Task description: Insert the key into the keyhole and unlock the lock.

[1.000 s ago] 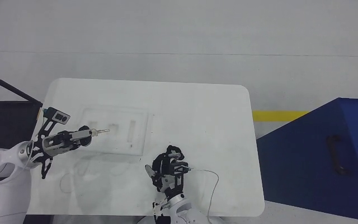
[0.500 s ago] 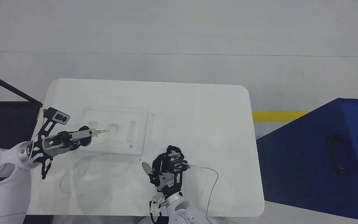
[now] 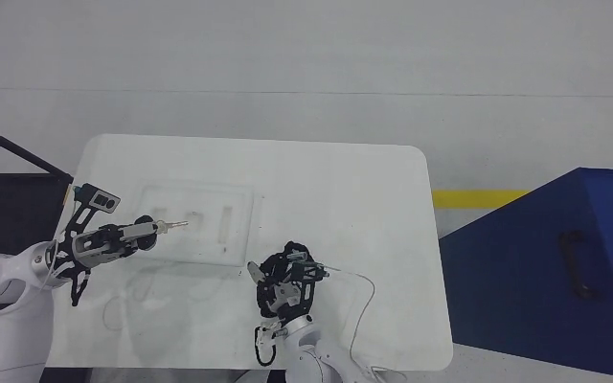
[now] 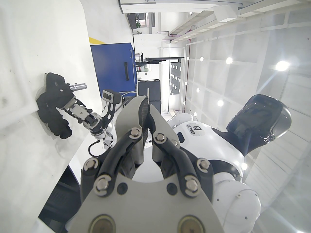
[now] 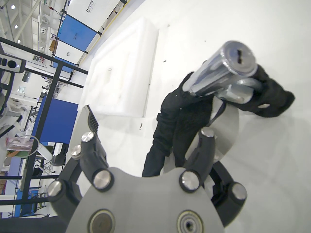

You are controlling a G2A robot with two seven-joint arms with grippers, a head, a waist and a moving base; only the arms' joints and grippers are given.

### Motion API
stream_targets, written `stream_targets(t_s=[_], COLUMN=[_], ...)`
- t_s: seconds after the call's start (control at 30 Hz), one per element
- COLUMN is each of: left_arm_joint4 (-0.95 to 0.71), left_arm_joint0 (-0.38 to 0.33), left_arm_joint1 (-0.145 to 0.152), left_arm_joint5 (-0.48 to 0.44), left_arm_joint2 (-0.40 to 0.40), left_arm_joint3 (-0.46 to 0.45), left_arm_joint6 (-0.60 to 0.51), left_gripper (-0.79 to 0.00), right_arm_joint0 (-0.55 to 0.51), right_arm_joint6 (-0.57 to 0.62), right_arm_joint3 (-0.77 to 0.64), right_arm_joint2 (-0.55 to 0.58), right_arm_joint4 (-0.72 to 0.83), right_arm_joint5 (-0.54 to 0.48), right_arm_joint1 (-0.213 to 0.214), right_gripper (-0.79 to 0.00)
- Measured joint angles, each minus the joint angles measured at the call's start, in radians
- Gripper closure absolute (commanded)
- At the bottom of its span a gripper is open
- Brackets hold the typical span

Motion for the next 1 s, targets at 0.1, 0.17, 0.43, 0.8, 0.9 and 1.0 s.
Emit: stream_targets(t_s=[0.1, 0.17, 0.43, 0.8, 0.9, 1.0], left_arm_joint4=[0.000, 0.000, 0.000, 0.000, 0.000, 0.000], left_arm_joint0=[0.000, 0.000, 0.000, 0.000, 0.000, 0.000], left_arm_joint1=[0.000, 0.000, 0.000, 0.000, 0.000, 0.000], left_arm_joint5=[0.000, 0.000, 0.000, 0.000, 0.000, 0.000], left_arm_joint2=[0.000, 0.000, 0.000, 0.000, 0.000, 0.000], left_arm_joint3=[0.000, 0.000, 0.000, 0.000, 0.000, 0.000], left_arm_joint6=[0.000, 0.000, 0.000, 0.000, 0.000, 0.000], left_gripper=[0.000, 0.000, 0.000, 0.000, 0.000, 0.000], right_arm_joint0=[0.013, 0.015, 0.012, -0.046, -0.095, -0.174], right_arm_joint6=[-0.022, -0.039, -0.075, -0.005, 0.009, 0.047], right_arm_joint3=[0.025, 0.036, 0.030, -0.101, -0.151, -0.229], right_arm_joint2=[0.012, 0.021, 0.091, 0.220, 0.236, 0.256], right_arm_joint4=[0.016, 0.021, 0.020, -0.033, -0.061, -0.070], right_arm_joint5=[0.010, 0.023, 0.062, 0.045, 0.026, -0.015], right_arm_joint1=[-0.010, -0.016, -0.020, 0.008, 0.018, 0.033], right_gripper=[-0.625, -0.588, -0.631, -0.757, -0.773, -0.763])
